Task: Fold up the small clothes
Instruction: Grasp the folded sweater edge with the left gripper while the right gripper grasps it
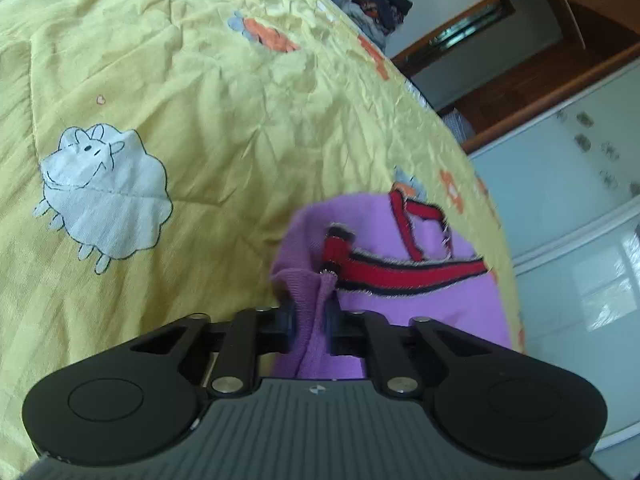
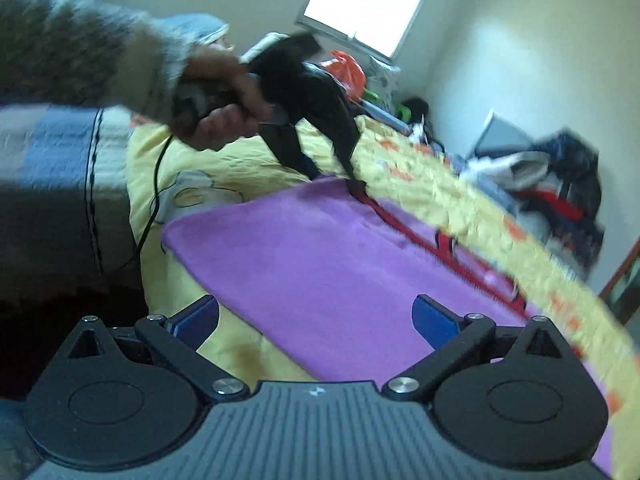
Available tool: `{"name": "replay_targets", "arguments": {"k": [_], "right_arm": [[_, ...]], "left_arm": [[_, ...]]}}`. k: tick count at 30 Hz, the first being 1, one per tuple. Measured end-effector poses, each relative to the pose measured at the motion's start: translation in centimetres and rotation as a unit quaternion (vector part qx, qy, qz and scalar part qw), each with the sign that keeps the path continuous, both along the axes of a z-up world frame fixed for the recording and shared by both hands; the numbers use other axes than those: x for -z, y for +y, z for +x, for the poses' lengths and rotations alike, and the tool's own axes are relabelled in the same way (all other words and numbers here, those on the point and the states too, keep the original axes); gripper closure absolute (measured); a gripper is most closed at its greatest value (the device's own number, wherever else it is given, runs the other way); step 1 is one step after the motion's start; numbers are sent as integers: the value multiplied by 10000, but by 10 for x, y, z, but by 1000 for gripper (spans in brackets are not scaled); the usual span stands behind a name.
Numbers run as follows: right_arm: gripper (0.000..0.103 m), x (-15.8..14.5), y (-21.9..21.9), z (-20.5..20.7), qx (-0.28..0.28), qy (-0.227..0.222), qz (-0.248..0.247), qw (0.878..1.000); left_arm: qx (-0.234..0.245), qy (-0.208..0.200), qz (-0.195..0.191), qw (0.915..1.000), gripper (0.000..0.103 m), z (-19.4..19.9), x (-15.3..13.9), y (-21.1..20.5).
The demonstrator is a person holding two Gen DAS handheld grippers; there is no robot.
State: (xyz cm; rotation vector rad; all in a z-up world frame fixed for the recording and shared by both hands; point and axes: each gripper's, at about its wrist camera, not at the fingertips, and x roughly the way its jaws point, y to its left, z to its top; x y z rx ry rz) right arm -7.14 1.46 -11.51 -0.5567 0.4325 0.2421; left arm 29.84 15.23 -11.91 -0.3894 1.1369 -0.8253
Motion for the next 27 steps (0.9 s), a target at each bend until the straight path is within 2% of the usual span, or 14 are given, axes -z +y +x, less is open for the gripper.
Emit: {"name": "replay_targets", "arguments": {"k": [2,8,10,12,15,16,17,18,21,22,23,25,27], "right_arm": [[0,7,18,0,-119,-166,-503,9985],[2,25,59,3,-755,-403,-1444,9858],[11,30,69,8,-852,-400,-1630,9821],[20,33,79,15,-971,-256,-1648,9812],[30,34,87,23,-1062,-125,-1693,9798],[36,34,88,24,-1085,-137,-1676,9798],[58,33,89,26,-1065,-106,-1642,9806],[74,32,90,28,-1120,-3,-1558,9814],[85,33,92,31,-1170,180,-1444,9824],[93,31,91,31,-1155,203,-1310,9844],[96,27,88,31,-1073,185,-1090,9881],[97,15,77,36,-894,294,-506,9943],[98,1,56,49,-676,686,466,9943]], "left_arm": [[83,4,-12,10000,91,-2,1,-1],[92,139,-167,9997,92,5,10,4],[42,204,-271,9994,92,8,13,8],[28,260,-378,9989,91,9,16,10],[-24,361,-499,9981,91,10,19,14],[-33,377,-523,9979,91,10,20,15],[-45,401,-547,9977,91,10,20,15],[-58,422,-573,9974,91,10,21,16],[-123,511,-676,9963,91,10,24,18],[-152,533,-713,9959,92,10,25,20],[-178,565,-766,9953,92,9,26,22],[-284,657,-893,9934,92,8,28,27],[-344,755,-1066,9908,92,8,30,30]]}}
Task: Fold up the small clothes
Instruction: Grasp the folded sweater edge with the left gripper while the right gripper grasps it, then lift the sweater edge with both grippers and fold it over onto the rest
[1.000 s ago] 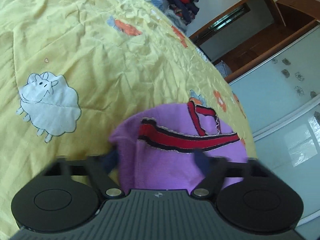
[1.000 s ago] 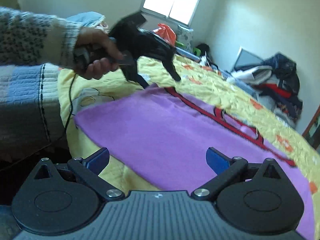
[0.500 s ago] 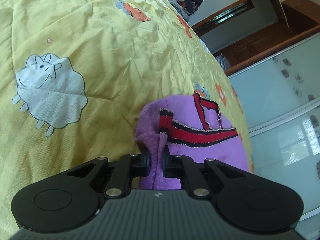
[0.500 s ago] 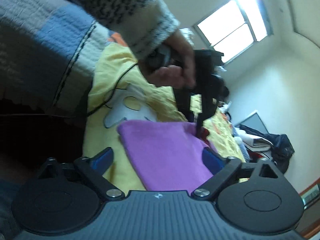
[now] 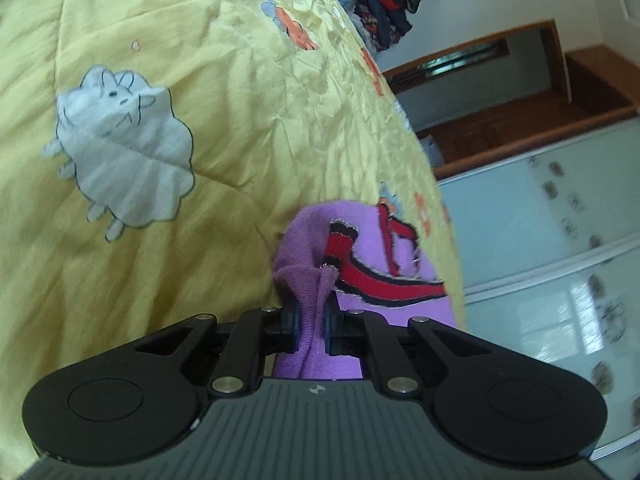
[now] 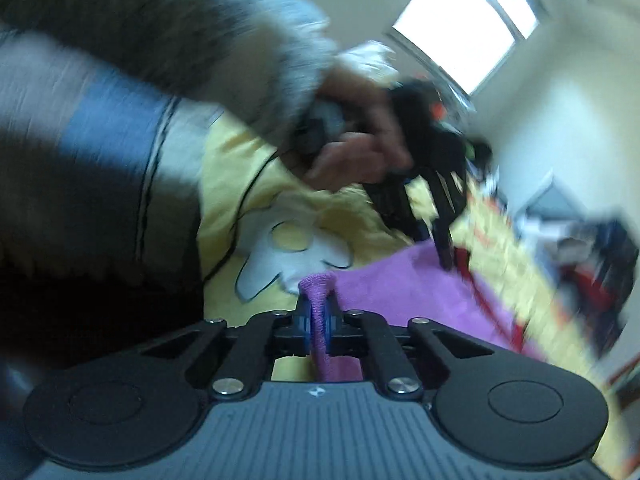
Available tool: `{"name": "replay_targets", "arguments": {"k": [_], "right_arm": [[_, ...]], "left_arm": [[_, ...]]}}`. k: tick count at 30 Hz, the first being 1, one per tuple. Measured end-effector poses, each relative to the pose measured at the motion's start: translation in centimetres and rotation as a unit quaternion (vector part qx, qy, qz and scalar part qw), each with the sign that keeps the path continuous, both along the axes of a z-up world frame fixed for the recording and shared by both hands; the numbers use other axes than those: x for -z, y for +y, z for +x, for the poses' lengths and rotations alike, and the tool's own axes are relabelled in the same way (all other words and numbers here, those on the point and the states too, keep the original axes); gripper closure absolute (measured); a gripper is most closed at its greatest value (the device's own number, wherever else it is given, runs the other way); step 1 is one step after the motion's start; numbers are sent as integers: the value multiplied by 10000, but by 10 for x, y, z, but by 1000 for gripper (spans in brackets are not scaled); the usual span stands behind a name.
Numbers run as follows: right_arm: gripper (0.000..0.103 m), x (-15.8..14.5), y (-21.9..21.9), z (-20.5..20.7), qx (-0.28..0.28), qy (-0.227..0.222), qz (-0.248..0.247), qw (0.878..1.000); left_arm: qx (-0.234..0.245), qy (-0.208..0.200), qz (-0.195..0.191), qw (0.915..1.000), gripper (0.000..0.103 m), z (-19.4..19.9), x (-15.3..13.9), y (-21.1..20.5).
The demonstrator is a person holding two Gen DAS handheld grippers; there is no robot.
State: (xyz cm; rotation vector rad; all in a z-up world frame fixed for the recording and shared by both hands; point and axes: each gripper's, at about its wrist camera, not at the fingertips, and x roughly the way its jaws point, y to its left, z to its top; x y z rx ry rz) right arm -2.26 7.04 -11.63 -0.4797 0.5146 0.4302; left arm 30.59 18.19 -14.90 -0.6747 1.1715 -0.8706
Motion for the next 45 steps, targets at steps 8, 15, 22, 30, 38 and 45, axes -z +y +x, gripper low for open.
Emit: {"name": "replay_targets", "arguments": {"k": [8,15,22,30,38,45], "right_arm": [[99,-25,-80,18,730,536,2278,9695],[99,-52,-134,10,1087,168,3063,9456],[99,-64,-208,-6,1735,-232,3458,9218],[99,-50,-286,-27,2376,-341,3960,8863],[99,-39,-354,-59,2829,-527,4400,8507],[99,-29,-396,-93,3268,-684,4590,8233]], "left_arm": [[-161,21,-185,9997,93,-9,-13,-7],[80,-452,49,9989,93,-19,-66,-56],[779,-1465,1192,9789,93,-33,-129,-169],[1563,-2089,2497,9325,93,-59,-131,-305],[1831,-2341,2961,9077,93,-73,-120,-402],[2130,-2426,2966,8988,93,-102,-111,-473]]}}
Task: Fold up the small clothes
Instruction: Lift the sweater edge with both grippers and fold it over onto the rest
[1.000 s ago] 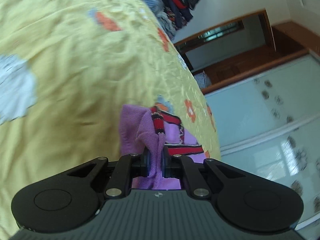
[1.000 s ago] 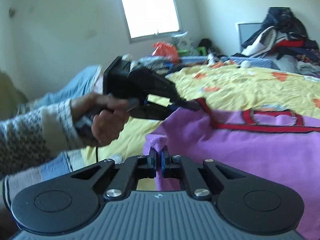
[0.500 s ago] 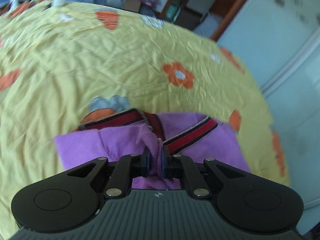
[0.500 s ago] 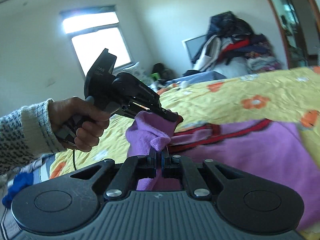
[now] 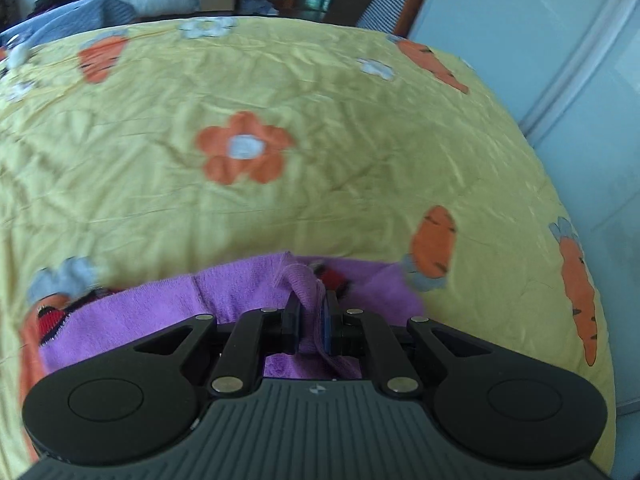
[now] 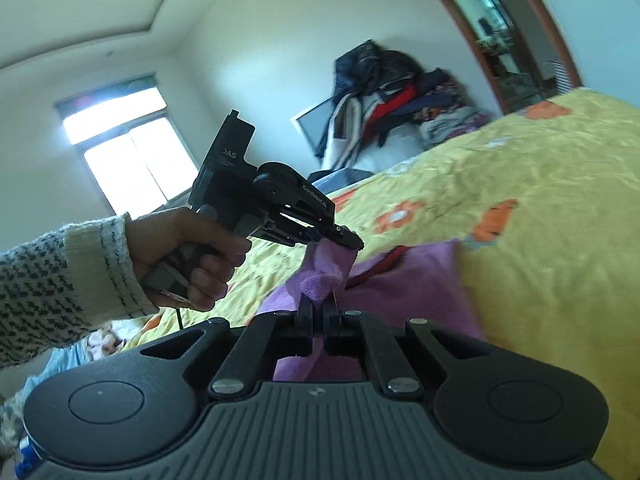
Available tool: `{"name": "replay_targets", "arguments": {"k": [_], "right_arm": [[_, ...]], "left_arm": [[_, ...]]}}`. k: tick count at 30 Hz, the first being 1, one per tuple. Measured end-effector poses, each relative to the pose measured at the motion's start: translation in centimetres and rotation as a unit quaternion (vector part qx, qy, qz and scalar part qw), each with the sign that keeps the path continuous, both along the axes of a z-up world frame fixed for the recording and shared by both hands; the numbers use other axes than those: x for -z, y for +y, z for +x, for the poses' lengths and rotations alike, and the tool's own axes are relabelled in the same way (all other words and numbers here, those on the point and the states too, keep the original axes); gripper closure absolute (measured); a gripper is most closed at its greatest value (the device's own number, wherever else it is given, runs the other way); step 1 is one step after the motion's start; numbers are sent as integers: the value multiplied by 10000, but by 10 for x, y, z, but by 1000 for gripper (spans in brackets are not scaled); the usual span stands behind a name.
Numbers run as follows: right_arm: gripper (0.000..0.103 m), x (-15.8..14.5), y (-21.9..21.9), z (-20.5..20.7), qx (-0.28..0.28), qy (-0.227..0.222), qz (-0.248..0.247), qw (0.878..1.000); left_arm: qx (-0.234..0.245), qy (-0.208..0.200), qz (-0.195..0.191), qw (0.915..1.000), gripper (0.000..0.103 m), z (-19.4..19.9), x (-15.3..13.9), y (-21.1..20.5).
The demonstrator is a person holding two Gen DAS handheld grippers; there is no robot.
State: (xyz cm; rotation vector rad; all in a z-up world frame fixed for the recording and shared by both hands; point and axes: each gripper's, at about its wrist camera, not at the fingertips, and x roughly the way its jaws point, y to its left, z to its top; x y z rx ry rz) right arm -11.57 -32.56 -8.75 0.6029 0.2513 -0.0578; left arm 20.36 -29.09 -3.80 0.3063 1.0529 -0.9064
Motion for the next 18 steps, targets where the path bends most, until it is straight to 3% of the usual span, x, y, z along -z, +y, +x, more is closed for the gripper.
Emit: {"name": "replay_targets", "arguments": {"k": [11,15,17,18], "right_arm": [[99,32,-23,-31,432,397,296,9978],[97,43,-26,-31,402,871,461,9943],[80,40,-22,-29,355,1233,284,9913],[59,34,-17,-32,286,1252,101,9917]], "left_arm": [[264,-271,366,9986,92,-35,27,-58],[407,-463,546,9966,84,-43,34,-70],[409,-502,567,9963,69,-45,31,-72],[393,-464,466,9971,68,-44,26,-70]]}}
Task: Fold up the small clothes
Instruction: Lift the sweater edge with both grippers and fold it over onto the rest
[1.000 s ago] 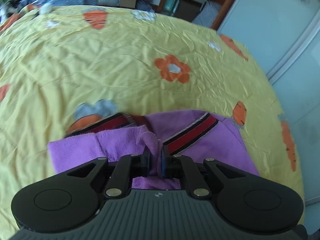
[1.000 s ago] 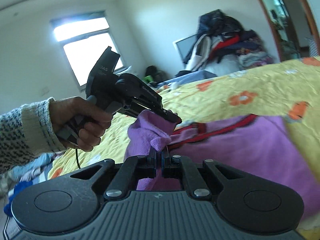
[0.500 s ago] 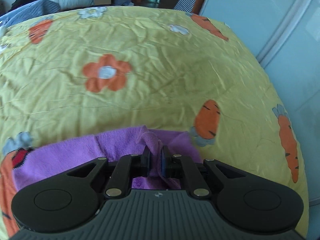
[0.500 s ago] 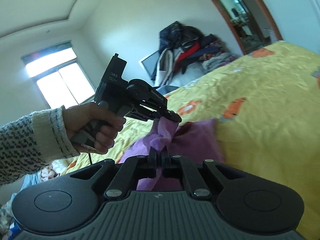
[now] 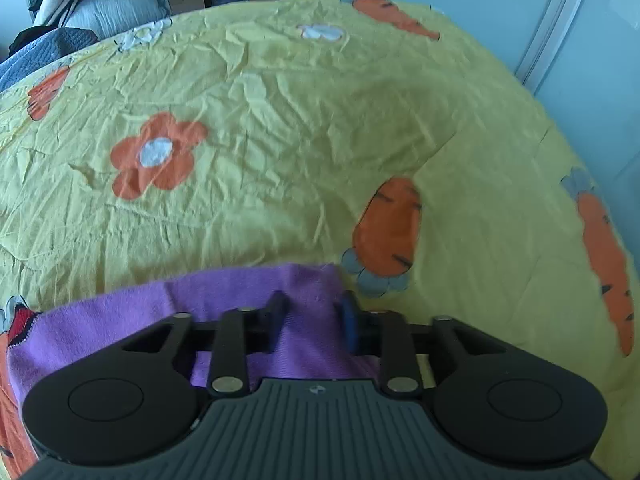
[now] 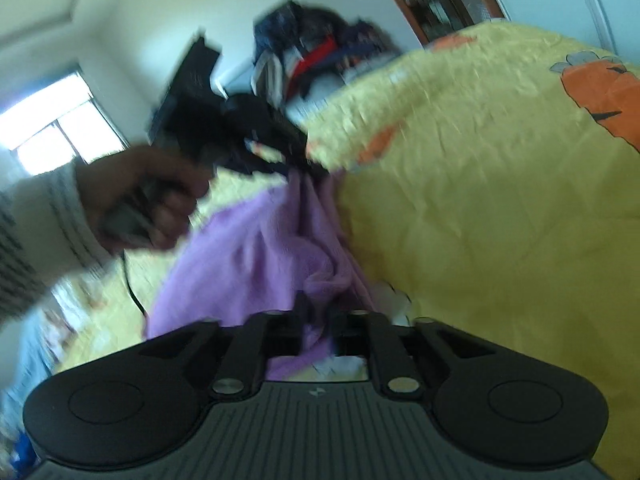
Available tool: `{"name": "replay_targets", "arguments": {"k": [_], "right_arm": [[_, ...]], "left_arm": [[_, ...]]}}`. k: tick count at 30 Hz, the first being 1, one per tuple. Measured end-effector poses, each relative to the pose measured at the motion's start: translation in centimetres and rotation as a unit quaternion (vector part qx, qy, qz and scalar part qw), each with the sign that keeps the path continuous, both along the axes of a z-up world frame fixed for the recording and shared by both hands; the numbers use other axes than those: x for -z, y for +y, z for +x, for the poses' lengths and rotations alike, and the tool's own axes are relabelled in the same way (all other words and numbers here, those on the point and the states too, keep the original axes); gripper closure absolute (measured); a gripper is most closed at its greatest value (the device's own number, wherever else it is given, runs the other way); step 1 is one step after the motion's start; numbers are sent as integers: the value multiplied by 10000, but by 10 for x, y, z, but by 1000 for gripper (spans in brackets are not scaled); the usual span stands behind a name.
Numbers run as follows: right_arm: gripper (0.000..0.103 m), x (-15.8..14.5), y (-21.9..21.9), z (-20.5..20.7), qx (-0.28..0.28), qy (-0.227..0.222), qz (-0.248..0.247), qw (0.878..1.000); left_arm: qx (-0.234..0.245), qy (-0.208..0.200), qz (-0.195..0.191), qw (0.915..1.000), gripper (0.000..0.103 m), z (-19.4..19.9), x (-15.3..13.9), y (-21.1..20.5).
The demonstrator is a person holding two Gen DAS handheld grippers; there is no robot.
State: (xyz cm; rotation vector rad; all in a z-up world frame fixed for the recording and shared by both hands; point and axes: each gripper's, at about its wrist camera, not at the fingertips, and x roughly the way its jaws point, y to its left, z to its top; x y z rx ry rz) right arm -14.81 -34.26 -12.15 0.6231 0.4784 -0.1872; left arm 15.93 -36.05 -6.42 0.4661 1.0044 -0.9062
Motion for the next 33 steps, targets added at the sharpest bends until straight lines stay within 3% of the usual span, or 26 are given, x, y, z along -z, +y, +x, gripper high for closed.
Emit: {"name": "replay_targets", "arguments": {"k": [1,2,3,5,6,8,10,13,14,16,17,24,29,30,33], "right_arm": [[31,-4,2,-4,-93,-47,-125,9999],[20,-9,3,-10,-118,-93,-224,9996],[16,-13,2,-15,-158,-150,-318,9993],[17,-22,-5,-21,-319,-235,-475,9981],[17,-25,-10,-22,-317,-270,-518,9978],[24,-31,-20,-18,-523,-375,-589,9962],[39,-35,-22,-9,-693,-277,-908,9931],[45,-40,-22,20,-1180,-211,-1509,9813],[47,-40,-28,33,-1387,-183,-1390,9804],[68,-35,-49,63,-1606,-154,-817,9835],[72,-32,-57,75,-1667,-129,-591,9841],[73,-14,-82,106,-1890,30,485,9808],[74,8,-89,132,-2032,180,1132,9724],[98,14,-92,137,-2013,210,1303,9706],[98,4,-91,132,-1863,136,1061,9766]], "left_arm": [[-27,42,-123,9999,66,1,-8,3],[-68,65,-273,9996,57,1,-17,10],[-84,80,-407,9991,49,1,-28,19],[-21,72,-670,9977,22,-3,-47,43],[-11,29,-763,9971,19,-8,-55,58],[41,-20,-764,9971,17,-19,-63,91],[5,25,-727,9973,15,-33,-61,125],[33,147,-695,9975,15,-60,-46,169],[64,208,-685,9974,14,-70,-40,179],[166,177,-565,9981,14,-87,-26,191],[185,71,-502,9985,14,-95,-21,193],[712,-646,91,9953,10,-129,15,198],[1107,-787,311,9902,11,-141,34,205],[1196,-851,377,9885,9,-145,40,207],[1180,-753,191,9900,9,-141,42,217]]}}
